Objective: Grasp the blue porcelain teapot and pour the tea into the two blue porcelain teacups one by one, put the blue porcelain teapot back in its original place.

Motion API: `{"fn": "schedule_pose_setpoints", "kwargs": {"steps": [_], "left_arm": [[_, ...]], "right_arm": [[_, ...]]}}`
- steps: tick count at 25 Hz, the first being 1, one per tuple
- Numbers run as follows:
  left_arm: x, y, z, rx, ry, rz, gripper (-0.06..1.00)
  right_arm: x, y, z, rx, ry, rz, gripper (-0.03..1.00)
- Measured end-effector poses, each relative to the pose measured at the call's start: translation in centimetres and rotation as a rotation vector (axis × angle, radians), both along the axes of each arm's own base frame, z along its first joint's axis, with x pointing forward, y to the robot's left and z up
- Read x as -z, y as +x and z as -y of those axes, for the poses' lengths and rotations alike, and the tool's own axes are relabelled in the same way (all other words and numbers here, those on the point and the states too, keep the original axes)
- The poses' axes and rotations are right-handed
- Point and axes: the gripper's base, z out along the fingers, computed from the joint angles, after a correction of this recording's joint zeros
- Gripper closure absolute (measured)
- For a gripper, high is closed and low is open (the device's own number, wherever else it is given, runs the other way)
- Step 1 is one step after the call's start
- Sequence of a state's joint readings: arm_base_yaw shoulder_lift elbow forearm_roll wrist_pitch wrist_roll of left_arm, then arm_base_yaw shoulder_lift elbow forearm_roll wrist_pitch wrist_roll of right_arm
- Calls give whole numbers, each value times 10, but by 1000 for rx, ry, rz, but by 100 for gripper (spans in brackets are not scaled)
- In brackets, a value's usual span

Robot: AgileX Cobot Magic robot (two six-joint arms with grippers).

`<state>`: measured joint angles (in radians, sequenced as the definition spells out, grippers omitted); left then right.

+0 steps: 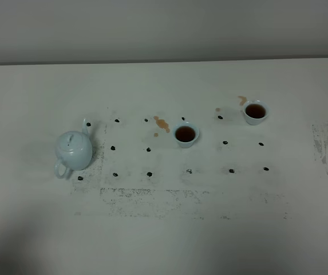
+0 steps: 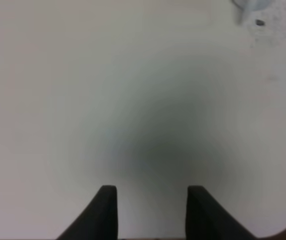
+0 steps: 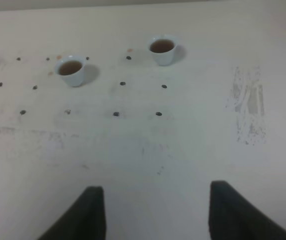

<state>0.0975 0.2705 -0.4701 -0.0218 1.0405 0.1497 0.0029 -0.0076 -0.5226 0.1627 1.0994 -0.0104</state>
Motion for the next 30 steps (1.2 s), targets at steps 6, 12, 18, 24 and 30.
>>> {"fn": "schedule_pose_setpoints", "kwargs": {"steps": [6, 12, 18, 24, 30], "left_arm": [[3, -9, 3, 9, -21, 38, 59], [2, -22, 4, 10, -12, 134, 59], [2, -35, 6, 12, -3, 230, 59], [2, -37, 6, 12, -2, 240, 59], [2, -37, 6, 12, -2, 240, 59]], "right_arm": [[0, 0, 0, 0, 0, 0, 48], [0, 0, 0, 0, 0, 0, 48], [0, 0, 0, 0, 0, 0, 48], [0, 0, 0, 0, 0, 0, 48], [0, 0, 0, 0, 0, 0, 48]]}}
